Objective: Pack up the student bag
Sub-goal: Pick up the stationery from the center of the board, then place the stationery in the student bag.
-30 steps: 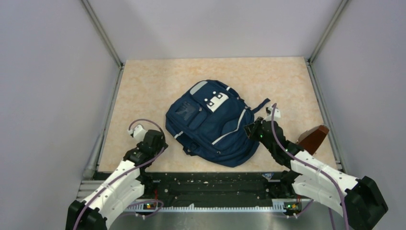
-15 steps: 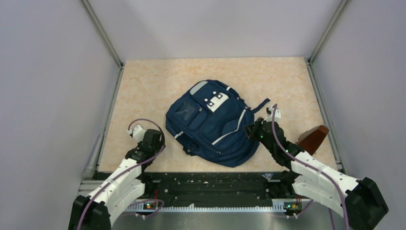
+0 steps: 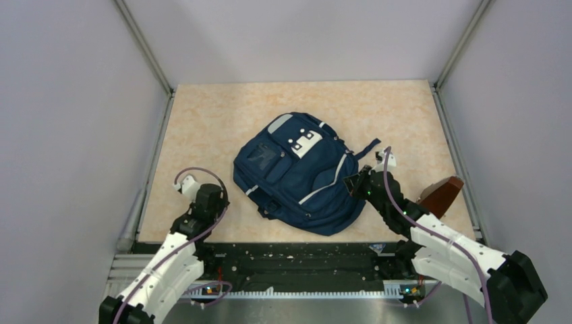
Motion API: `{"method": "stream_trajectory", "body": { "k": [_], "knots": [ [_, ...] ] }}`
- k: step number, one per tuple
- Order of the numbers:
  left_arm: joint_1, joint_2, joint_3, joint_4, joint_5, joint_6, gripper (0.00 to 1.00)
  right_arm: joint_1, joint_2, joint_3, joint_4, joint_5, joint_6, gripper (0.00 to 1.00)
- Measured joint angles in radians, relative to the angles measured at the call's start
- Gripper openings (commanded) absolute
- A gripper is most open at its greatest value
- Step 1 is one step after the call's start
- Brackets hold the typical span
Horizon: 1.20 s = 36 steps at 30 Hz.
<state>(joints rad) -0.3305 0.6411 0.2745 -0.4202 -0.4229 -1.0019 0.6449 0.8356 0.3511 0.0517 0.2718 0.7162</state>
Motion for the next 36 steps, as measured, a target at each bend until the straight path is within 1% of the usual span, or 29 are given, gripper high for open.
{"method": "stream_trajectory", "body": {
  "k": [4,7,11,12,16,18,20,22,25,27,29,36],
  "knots": [
    [0.0,-0.082,0.0,-0.026,0.006,0.042,0.0,0.0,-0.003,0.0,-0.002,0.0,-0.006,0.0],
    [0.0,-0.143,0.012,-0.046,0.054,0.125,0.0,0.0,-0.005,0.0,-0.008,0.0,-0.01,0.0],
    [0.001,-0.2,0.079,-0.037,0.212,0.274,0.0,0.0,-0.027,0.0,-0.029,0.007,-0.024,0.0],
    [0.001,-0.201,0.107,-0.022,0.272,0.314,0.0,0.0,-0.032,0.0,-0.038,0.01,-0.027,0.0],
    [-0.006,-0.154,0.204,0.069,0.499,0.435,0.0,0.0,-0.05,0.0,-0.066,0.019,-0.039,0.0],
    [-0.024,-0.103,0.241,0.124,0.602,0.475,0.0,0.0,-0.055,0.0,-0.074,0.022,-0.042,0.0],
    [-0.071,-0.042,0.273,0.168,0.666,0.505,0.0,0.0,-0.059,0.0,-0.078,0.023,-0.043,0.0],
    [-0.166,0.029,0.311,0.198,0.676,0.546,0.0,0.0,-0.063,0.0,-0.082,0.023,-0.043,0.0],
    [-0.372,0.183,0.406,0.234,0.659,0.623,0.0,0.0,-0.064,0.0,-0.084,0.023,-0.043,0.0],
    [-0.446,0.288,0.463,0.272,0.668,0.655,0.0,0.0,-0.064,0.0,-0.084,0.022,-0.043,0.0],
    [-0.472,0.389,0.506,0.329,0.679,0.671,0.0,0.0,-0.064,0.0,-0.084,0.021,-0.043,0.0],
    [-0.476,0.702,0.593,0.5,0.729,0.683,0.0,0.0,-0.073,0.0,-0.092,0.019,-0.043,0.0]
  ]
}}
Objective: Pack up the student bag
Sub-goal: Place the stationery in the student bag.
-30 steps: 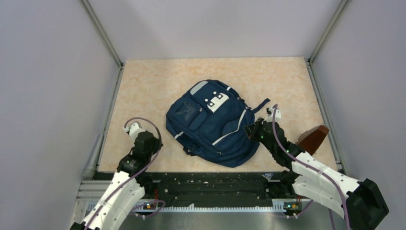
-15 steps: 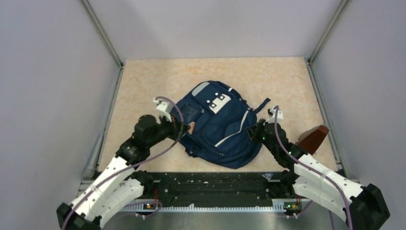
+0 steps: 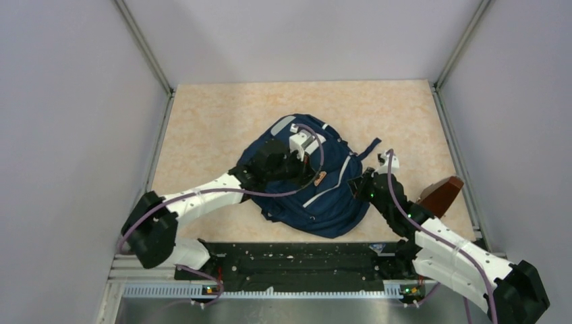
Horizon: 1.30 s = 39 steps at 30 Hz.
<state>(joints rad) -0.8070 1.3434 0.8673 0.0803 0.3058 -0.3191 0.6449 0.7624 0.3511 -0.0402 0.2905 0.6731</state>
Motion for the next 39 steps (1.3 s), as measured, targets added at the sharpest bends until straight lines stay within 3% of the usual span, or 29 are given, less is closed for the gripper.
{"method": "stream_trajectory", "body": {
  "k": [10,12,14,16,18,19,27,31,39],
  "knots": [
    [-0.002,0.266,0.087,0.154,0.128,-0.052,0.01,0.0,-0.011,0.0,-0.016,0.001,0.0,0.0],
    [-0.004,0.283,0.087,0.161,0.129,-0.054,0.15,0.0,-0.014,0.0,-0.02,0.001,0.0,0.0],
    [-0.006,0.292,0.093,0.145,0.109,-0.051,0.37,0.0,-0.018,0.0,-0.028,0.002,0.0,0.0],
    [-0.007,0.292,0.104,0.121,0.07,-0.045,0.54,0.0,-0.023,0.0,-0.034,0.003,0.0,0.02],
    [-0.009,0.29,0.116,0.101,0.042,-0.032,0.68,0.0,-0.025,0.0,-0.036,0.003,0.0,0.05],
    [-0.012,0.283,0.121,0.092,0.034,-0.024,0.7,0.0,-0.025,0.0,-0.037,0.004,0.0,0.06],
    [-0.014,0.156,0.132,-0.047,-0.105,0.05,0.71,0.0,-0.05,0.011,-0.095,0.008,-0.024,0.34],
    [-0.01,0.142,0.132,-0.103,-0.17,0.061,0.71,0.0,-0.068,0.019,-0.137,0.016,-0.044,0.42],
    [-0.01,0.172,0.131,-0.14,-0.165,0.047,0.71,0.0,-0.08,0.05,-0.204,0.028,-0.077,0.63]
  ]
}}
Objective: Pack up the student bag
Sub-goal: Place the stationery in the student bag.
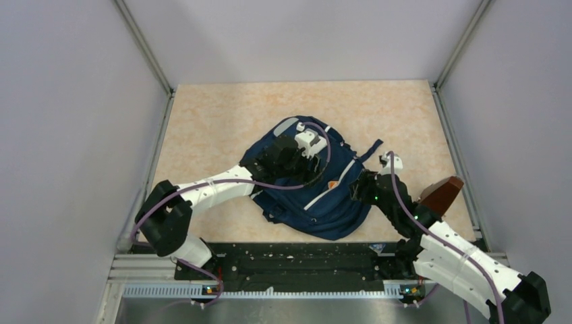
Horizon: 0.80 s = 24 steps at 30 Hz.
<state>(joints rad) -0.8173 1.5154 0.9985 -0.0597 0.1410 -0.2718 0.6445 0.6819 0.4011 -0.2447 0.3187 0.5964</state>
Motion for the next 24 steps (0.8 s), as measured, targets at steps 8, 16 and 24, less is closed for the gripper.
{"method": "stream_trajectory", "body": {
  "k": [8,16,24],
  "knots": [
    [-0.019,0.033,0.0,0.02,0.027,-0.014,0.73,0.0,-0.008,0.012,-0.018,-0.022,-0.03,0.68],
    [-0.061,0.093,0.042,0.02,-0.026,0.016,0.05,0.0,0.019,0.014,0.014,-0.109,-0.04,0.64],
    [-0.071,0.062,0.032,0.013,-0.062,0.011,0.0,-0.011,0.087,0.012,0.096,-0.158,-0.044,0.47]
  ]
}}
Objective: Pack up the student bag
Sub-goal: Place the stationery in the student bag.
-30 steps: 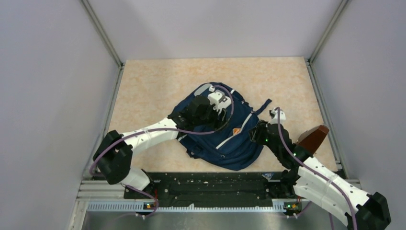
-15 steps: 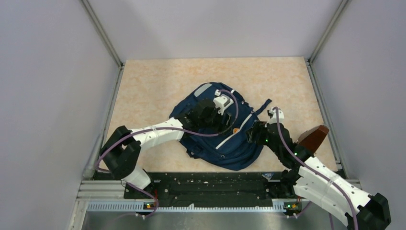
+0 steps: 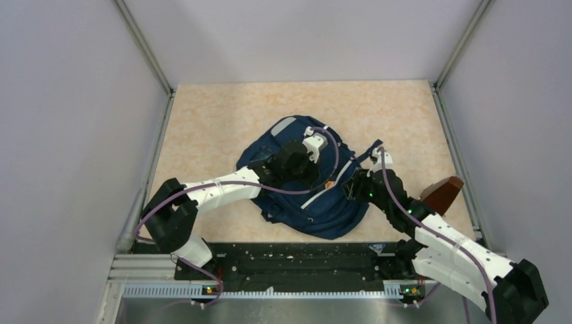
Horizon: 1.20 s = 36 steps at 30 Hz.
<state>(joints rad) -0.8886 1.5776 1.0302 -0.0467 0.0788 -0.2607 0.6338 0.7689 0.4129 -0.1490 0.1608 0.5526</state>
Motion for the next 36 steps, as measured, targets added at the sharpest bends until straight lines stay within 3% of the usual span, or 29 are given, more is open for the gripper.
{"method": "stream_trajectory", "body": {
  "k": [10,21,27,36],
  "knots": [
    [0.011,-0.066,-0.039,0.033,0.012,-0.051,0.0,0.004,0.084,-0.016,0.11,-0.034,0.007,0.59],
    [0.033,-0.1,-0.123,0.182,0.097,-0.167,0.0,0.012,0.121,-0.041,0.15,-0.01,0.013,0.59],
    [0.043,-0.1,-0.143,0.213,0.114,-0.202,0.0,0.038,0.152,-0.047,0.187,0.008,0.024,0.54],
    [0.061,-0.098,-0.159,0.227,0.126,-0.221,0.0,0.091,0.281,-0.048,0.348,0.107,0.053,0.5]
  ]
}}
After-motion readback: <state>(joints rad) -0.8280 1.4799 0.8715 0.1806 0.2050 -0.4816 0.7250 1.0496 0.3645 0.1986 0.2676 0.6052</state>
